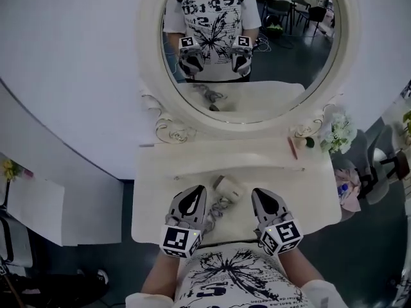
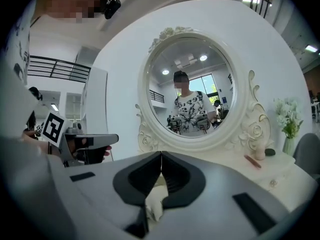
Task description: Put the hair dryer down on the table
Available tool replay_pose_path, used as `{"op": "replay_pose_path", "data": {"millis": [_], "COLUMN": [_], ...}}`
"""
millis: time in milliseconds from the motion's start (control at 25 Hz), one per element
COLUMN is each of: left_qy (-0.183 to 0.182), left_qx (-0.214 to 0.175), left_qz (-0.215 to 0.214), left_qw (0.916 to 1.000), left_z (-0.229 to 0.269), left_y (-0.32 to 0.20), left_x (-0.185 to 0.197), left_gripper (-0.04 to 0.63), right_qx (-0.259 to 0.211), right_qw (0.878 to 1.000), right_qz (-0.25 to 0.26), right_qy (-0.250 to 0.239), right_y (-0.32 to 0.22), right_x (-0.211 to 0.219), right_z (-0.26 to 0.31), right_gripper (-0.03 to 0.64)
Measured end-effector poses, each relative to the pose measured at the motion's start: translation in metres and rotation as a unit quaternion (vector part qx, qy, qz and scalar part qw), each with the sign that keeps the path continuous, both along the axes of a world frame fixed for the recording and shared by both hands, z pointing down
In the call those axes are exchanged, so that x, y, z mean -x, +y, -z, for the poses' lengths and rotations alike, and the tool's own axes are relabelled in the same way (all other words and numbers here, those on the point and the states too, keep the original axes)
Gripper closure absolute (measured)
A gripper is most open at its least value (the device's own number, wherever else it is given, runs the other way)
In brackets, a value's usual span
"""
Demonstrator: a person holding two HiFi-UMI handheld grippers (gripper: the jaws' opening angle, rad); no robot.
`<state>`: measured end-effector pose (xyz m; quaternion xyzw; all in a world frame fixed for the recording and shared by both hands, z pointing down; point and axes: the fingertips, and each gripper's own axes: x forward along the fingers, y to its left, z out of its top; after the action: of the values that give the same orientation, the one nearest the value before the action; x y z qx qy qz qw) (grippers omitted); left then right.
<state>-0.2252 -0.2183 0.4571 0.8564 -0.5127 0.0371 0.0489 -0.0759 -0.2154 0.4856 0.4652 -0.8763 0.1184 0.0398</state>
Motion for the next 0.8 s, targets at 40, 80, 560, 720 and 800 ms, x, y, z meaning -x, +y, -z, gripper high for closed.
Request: {"op": "replay_pose_path", "data": {"millis": [40, 80, 560, 720, 800], "left_qy": [0.002, 0.003, -0.02, -0.024, -0.021], "left_qx": [-0.006, -0.01, -0.012, -0.004, -0.002], "left_qz": [0.007, 0.012, 0.04, 0.037, 0.032], "left_qw": [1.0, 0.9999, 0.999, 0.999, 0.9992], "left_z": [0.005, 0.01, 0.021, 0.018, 0.016], "left_y": [0.001, 0.001, 0.002, -0.001, -0.002], "left_x": [0.005, 0.01, 0.024, 0.02, 0.018], "left_gripper": [0.565, 0.565, 0.565, 0.566, 0.566], "right_qx": [-0.007, -0.013, -0.06, -0.065, -0.066], "right_qw": [1.0, 1.0, 0.997, 0.997, 0.997], "right_qz": [0.004, 0.007, 0.026, 0.024, 0.027], "right_qy": [0.0, 0.002, 0.039, 0.035, 0.037], "right_y": [-0.001, -0.002, -0.006, -0.009, -0.011], "right_x": [0.002, 0.005, 0.017, 0.014, 0.014], "right_z": [0.003, 0.007, 0.024, 0.027, 0.027], "right_gripper": [0.598, 0.598, 0.598, 0.598, 0.598]}}
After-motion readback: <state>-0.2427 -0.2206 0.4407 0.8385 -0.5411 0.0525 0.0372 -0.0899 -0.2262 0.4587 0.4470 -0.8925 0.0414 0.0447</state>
